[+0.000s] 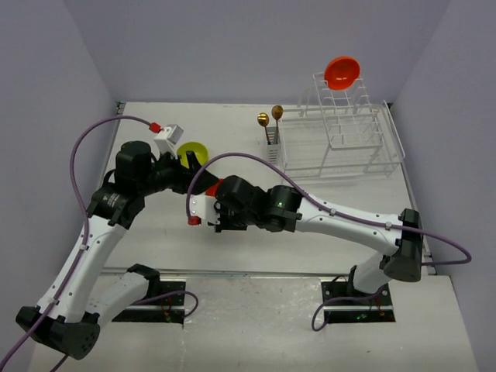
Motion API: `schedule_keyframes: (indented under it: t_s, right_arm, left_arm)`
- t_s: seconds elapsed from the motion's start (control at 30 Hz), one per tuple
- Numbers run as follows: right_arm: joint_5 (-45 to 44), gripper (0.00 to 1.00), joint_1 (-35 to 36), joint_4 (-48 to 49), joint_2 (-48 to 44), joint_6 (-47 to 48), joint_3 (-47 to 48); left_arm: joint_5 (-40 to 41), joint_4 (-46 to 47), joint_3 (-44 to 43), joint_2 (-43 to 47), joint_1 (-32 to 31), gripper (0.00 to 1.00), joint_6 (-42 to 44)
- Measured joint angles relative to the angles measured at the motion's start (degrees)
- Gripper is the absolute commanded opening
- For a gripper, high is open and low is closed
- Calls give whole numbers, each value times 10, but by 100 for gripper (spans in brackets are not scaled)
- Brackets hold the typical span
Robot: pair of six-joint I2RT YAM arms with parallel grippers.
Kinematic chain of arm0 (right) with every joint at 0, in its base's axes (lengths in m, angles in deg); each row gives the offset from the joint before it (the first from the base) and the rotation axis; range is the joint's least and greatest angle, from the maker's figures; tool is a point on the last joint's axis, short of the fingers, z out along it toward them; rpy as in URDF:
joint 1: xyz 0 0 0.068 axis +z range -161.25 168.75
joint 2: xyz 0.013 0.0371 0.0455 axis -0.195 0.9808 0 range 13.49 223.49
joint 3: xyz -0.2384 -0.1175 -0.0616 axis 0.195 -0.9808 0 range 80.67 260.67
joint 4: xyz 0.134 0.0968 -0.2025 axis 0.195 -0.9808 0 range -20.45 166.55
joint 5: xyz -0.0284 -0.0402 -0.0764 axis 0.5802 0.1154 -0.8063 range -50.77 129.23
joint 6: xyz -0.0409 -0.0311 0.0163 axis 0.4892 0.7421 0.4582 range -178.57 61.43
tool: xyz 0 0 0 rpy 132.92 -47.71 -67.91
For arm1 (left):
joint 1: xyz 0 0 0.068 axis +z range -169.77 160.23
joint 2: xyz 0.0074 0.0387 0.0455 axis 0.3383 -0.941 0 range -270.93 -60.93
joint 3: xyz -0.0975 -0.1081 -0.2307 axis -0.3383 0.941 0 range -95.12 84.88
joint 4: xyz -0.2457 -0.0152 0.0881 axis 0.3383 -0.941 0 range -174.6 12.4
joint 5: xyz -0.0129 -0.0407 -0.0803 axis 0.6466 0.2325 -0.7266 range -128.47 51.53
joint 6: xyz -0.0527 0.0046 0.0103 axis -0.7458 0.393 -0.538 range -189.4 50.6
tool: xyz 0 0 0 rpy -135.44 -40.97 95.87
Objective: Unload the bowls from the dish rack
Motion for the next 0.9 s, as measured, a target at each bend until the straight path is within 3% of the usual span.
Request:
schedule_keyframes:
  t_s: [0.1,0.2,0.23,0.27,0.3,0.33,0.53,0.57,0.6,0.63,0.67,0.9]
  right_arm:
    - [-14,0,0,-3,1,6,18]
    - [-23,0,1,-8,8,12,47]
    - [-27,0,1,-10,13,14,59]
    - [-29,0,1,-13,20,16,70]
    - [-34,0,1,-13,27,19,78]
    - [-40,0,3,-12,34,28,86]
    - [-53,0,10,2,74,48,116]
    - [-56,14,10,5,82,49,122]
    - [-58,37,10,10,87,47,125]
    - [-63,63,10,17,89,45,125]
    - [-69,99,9,21,90,40,124]
    - [-128,99,-10,117,30,12,9]
  left_arm:
    - [27,-2,2,-8,-15,71,3]
    - [52,-8,2,-22,-33,52,10]
    - [63,-12,2,-29,-40,34,14]
    - [77,-16,2,-35,-45,26,17]
    - [94,-19,1,-43,-46,6,23]
    - [109,-24,0,-50,-48,0,28]
    - [226,-87,-14,-68,-60,0,63]
    - [243,-92,-17,-68,-60,0,63]
    - [261,-97,-19,-66,-61,0,63]
    - [277,-100,-20,-64,-61,0,57]
    - [294,-101,-20,-61,-61,0,54]
    - [393,-68,38,-49,-44,0,6]
